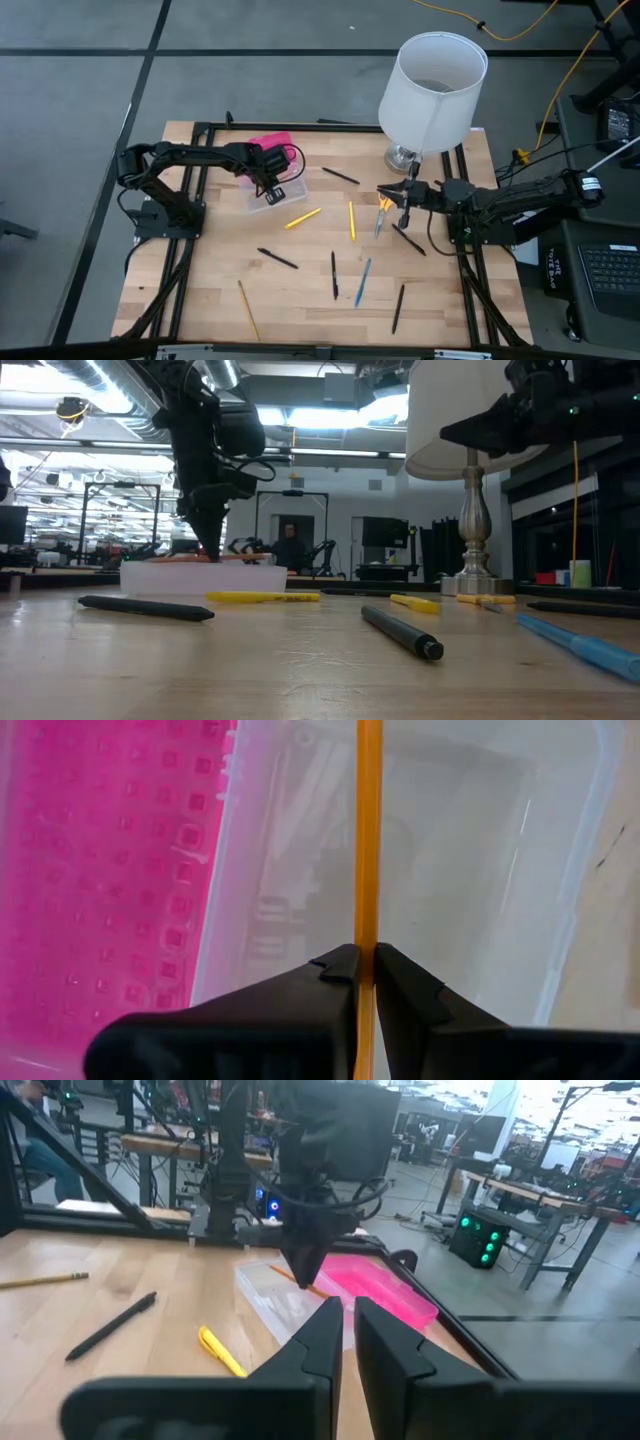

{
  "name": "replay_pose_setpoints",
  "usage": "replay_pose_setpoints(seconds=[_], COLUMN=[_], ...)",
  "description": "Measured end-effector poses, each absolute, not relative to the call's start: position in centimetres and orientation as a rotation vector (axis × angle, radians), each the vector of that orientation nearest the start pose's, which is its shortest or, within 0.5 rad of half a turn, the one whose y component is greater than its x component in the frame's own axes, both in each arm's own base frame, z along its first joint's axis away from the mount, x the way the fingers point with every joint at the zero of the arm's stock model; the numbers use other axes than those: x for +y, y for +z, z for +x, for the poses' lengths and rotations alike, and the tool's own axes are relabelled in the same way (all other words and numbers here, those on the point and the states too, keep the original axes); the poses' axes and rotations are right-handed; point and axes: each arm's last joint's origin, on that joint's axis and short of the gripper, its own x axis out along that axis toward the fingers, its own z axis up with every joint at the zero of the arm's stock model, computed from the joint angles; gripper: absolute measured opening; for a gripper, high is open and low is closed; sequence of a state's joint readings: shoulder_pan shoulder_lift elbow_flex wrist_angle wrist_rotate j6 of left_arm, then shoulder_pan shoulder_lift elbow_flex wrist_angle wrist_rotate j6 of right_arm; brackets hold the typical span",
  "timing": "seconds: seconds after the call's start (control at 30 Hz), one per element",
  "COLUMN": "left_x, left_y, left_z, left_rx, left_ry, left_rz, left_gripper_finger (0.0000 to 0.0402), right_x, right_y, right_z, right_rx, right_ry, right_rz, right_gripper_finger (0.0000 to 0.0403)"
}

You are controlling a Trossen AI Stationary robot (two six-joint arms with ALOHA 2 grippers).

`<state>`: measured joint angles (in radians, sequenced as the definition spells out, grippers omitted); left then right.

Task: Pick & place school supplies into a supply box
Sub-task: Put the orange pencil into the pink supply box, then put the black pen into the pink supply box

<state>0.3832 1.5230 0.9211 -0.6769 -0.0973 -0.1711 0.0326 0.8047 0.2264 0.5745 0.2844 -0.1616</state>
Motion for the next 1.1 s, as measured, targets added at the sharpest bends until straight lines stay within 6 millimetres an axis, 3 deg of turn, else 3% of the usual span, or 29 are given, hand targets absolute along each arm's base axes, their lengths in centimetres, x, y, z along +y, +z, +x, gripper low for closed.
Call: replay_pose_setpoints(seconds=[0.33, 0.8, 1.1], left_x=[10.5, 10.4, 9.6], left_y=[18.6, 18.6, 20.5], left_z=[25.0, 24.9, 24.2], left_rx=[1.241, 1.253, 1.214], left_ry=[0.561, 0.534, 0.417], left_rz=[-0.310, -0.288, -0.194], left_gripper_finger=[0.0044, 0.0047, 0.0046], right_x=[-0.3, -0.3, -0.3], right_y=[21.1, 21.0, 21.0], right_z=[17.1, 17.1, 17.1], right_rx=[0.011, 0.018, 0.023], right_ry=[-0.251, -0.251, -0.250], right_rz=[-0.157, -0.158, -0.159], right_gripper_finger=[0.0037, 0.0037, 0.0037])
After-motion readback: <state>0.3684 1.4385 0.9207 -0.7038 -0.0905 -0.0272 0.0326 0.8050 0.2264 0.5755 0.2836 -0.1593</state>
